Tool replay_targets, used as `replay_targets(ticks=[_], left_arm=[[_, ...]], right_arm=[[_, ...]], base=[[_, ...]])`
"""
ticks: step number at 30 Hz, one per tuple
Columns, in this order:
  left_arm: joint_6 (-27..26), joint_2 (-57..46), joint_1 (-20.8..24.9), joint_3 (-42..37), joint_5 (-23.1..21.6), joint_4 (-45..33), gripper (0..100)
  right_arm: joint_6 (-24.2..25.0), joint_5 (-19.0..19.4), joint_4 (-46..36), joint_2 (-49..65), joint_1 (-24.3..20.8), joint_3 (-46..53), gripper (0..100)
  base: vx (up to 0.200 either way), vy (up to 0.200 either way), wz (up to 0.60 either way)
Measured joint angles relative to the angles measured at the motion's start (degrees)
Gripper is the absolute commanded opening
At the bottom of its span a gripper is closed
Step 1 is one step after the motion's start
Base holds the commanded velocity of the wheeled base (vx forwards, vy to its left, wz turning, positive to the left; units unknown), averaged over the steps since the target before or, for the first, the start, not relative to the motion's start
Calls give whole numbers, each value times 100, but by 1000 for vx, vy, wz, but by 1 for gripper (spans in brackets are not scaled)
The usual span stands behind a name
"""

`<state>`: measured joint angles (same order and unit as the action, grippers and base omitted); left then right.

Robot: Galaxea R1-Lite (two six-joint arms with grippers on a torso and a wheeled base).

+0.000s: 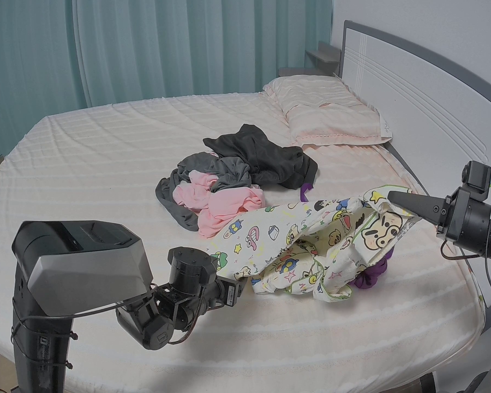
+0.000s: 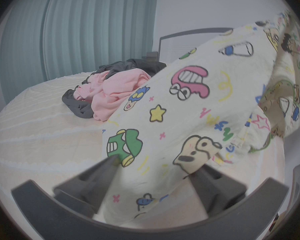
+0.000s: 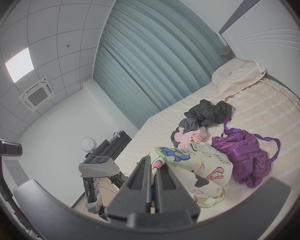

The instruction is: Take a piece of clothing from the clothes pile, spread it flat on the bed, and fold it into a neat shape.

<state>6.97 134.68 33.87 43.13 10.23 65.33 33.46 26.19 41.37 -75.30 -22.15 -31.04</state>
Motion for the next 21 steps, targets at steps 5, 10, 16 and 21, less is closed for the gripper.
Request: replay_targets(ticks=[5,10,16,21], left_arm=[[115,107,-51,-52,20,134,0],[118,-45,-134,-378,24,246,0],[329,-775,-189,-763,294,283,0],[506,-1687,-104,-796,692,72,0]], right_arm=[[4,-5,-10,-49,51,61,0],[-29,-18,-10,-179,197,78,0],[-155,-110,4,-450,372,59,0],[-293,-394,61,-650,333,-99,0]], base=[[0,0,0],[0,0,0],[0,0,0],[0,0,0]])
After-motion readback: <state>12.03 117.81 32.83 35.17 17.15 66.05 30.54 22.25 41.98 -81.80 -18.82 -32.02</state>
